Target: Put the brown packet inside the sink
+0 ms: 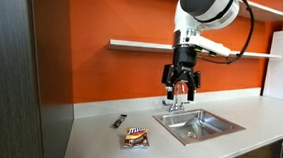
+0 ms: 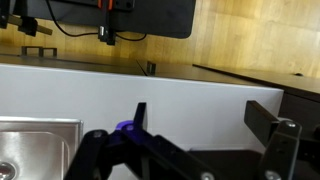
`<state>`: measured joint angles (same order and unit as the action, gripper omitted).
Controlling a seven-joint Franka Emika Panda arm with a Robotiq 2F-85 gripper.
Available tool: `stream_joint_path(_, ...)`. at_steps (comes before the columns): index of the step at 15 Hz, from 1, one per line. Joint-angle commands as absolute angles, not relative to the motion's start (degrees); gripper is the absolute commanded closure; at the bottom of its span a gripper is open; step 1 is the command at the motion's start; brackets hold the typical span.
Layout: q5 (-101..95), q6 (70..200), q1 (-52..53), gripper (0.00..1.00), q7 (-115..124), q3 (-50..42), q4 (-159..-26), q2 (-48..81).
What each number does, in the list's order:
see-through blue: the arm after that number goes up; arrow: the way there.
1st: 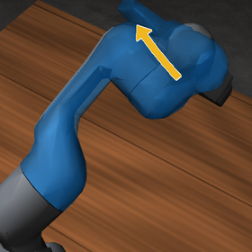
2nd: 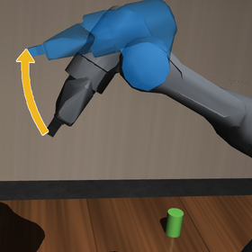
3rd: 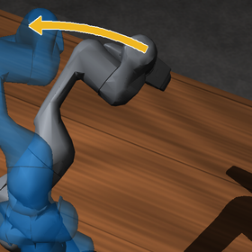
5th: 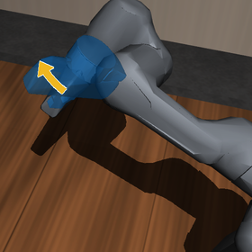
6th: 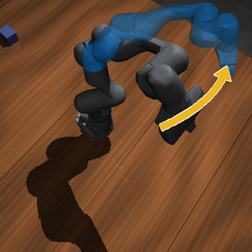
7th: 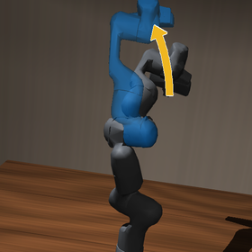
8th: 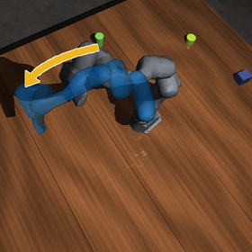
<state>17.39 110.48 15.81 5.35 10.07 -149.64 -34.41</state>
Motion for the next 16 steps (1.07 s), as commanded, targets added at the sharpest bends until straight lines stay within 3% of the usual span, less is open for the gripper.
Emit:
stream_joint_path(1, 16.17, 115.76, 14.85, 0.0, 3.8, 11.51, -148.72, -28.77)
stream_joint_path(16, 7.57, 136.25, 14.85, 0.0, 5.4, 11.98, -138.63, 2.73)
